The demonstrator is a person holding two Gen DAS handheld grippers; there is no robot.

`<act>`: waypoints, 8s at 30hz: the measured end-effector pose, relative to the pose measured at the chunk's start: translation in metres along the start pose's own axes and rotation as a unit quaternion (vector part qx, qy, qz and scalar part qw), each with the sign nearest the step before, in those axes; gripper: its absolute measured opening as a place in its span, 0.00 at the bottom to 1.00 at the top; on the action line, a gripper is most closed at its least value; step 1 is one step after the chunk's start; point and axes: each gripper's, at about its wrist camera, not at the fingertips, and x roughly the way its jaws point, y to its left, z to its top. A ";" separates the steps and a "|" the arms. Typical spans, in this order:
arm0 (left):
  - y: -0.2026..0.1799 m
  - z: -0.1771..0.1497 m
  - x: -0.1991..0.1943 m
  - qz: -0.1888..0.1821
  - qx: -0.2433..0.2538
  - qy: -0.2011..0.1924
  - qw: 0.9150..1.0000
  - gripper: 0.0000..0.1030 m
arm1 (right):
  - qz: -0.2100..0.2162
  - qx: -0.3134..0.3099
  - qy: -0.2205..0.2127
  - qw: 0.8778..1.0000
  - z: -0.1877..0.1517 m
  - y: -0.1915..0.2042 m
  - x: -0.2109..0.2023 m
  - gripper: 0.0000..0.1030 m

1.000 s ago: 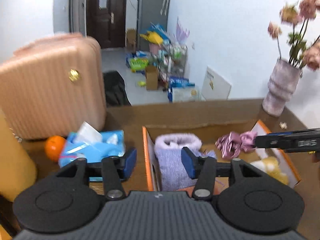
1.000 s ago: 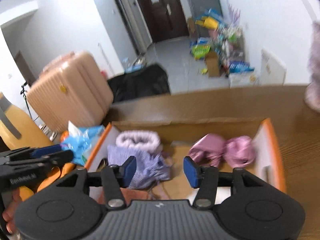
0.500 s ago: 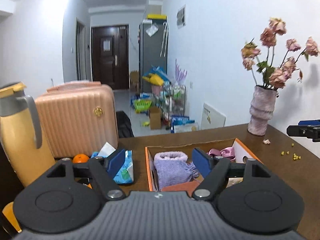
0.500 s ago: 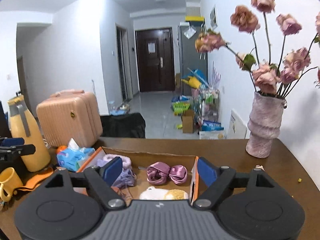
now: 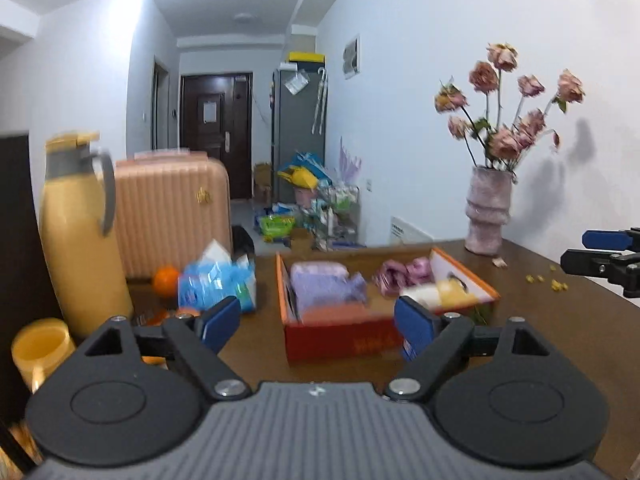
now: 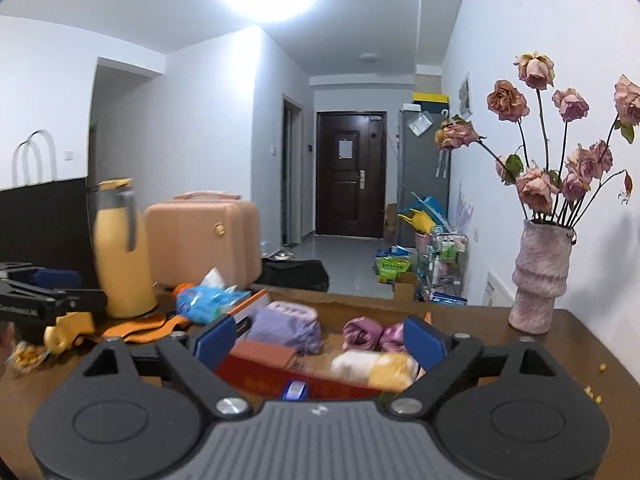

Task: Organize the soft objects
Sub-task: 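Withdraw both open tools from the box back over the table, then reach both tools to the small blue carton and close on it, then carry the blue carton into the box and open the fingers, then withdraw both open tools from the box back over the table, then reach both tools to the light-blue fuzzy plush and close on it, then lift the light-blue plush over the box rim and lower it in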

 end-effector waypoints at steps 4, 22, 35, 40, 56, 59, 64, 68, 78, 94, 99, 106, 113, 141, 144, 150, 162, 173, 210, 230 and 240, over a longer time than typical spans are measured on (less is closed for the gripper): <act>-0.001 -0.036 -0.020 -0.011 -0.026 0.019 0.999 0.84 | -0.002 -0.005 0.000 1.000 -0.036 0.018 -0.024 0.89; 0.003 -0.068 0.036 -0.018 -0.052 0.091 0.994 0.86 | 0.021 0.131 0.087 0.987 -0.086 0.035 0.059 0.69; 0.026 -0.071 0.072 -0.009 -0.070 0.115 0.991 0.86 | -0.004 0.145 0.141 0.979 -0.090 0.031 0.155 0.22; 0.020 -0.069 0.069 -0.024 -0.078 0.113 0.990 0.86 | 0.087 0.084 0.118 0.986 -0.083 0.052 0.106 0.22; -0.039 -0.093 0.055 -0.140 -0.067 0.146 0.977 0.50 | 0.166 0.004 0.147 0.975 -0.124 0.081 0.018 0.28; -0.026 -0.098 0.045 -0.128 -0.082 0.143 0.978 0.49 | 0.166 0.013 0.146 0.975 -0.125 0.077 0.017 0.33; -0.005 -0.110 0.022 -0.111 -0.083 0.122 0.983 0.51 | 0.190 0.047 0.137 0.971 -0.125 0.074 0.010 0.41; -0.001 -0.114 0.011 -0.116 -0.075 0.119 0.983 0.51 | 0.204 0.047 0.133 0.969 -0.120 0.081 0.007 0.43; 0.033 -0.118 -0.002 -0.151 -0.174 0.182 0.956 0.54 | 0.199 0.117 0.163 0.959 -0.127 0.079 0.010 0.41; 0.034 -0.125 -0.017 -0.201 -0.223 0.214 0.930 0.27 | 0.233 0.178 0.185 0.938 -0.131 0.082 0.024 0.22; 0.029 -0.115 -0.004 -0.209 -0.241 0.208 0.924 0.26 | 0.220 0.186 0.174 0.942 -0.125 0.071 0.024 0.19; 0.012 -0.021 0.074 -0.260 -0.191 0.133 0.937 0.26 | 0.175 0.165 0.086 0.967 -0.047 0.015 0.056 0.19; 0.012 0.073 0.238 -0.261 -0.201 0.144 0.933 0.26 | 0.118 0.184 0.062 0.974 0.030 -0.061 0.185 0.19; 0.002 0.079 0.364 -0.094 -0.074 0.212 0.970 0.32 | 0.085 0.070 0.210 0.971 0.028 -0.071 0.342 0.20; 0.003 0.103 0.323 -0.084 -0.049 0.178 0.979 0.37 | 0.075 0.073 0.177 0.979 0.056 -0.079 0.306 0.25; 0.005 0.126 0.224 -0.073 -0.016 0.121 0.990 0.52 | 0.067 0.063 0.124 0.988 0.090 -0.083 0.216 0.37; -0.002 0.090 0.075 -0.028 0.027 0.029 0.999 0.80 | 0.047 0.063 0.068 0.995 0.071 -0.073 0.066 0.74; -0.017 -0.012 -0.012 -0.014 0.037 -0.011 0.999 0.97 | 0.027 0.032 0.028 0.999 -0.031 -0.037 -0.026 0.91; -0.092 -0.075 0.119 -0.135 -0.013 0.161 0.978 0.68 | 0.041 0.190 0.136 0.971 -0.139 -0.038 0.049 0.30; -0.078 -0.093 0.112 -0.192 -0.086 0.193 0.958 0.33 | 0.096 0.263 0.162 0.946 -0.149 -0.027 0.062 0.34; -0.068 -0.099 0.065 -0.207 -0.102 0.194 0.954 0.33 | 0.106 0.257 0.148 0.949 -0.145 -0.006 0.020 0.31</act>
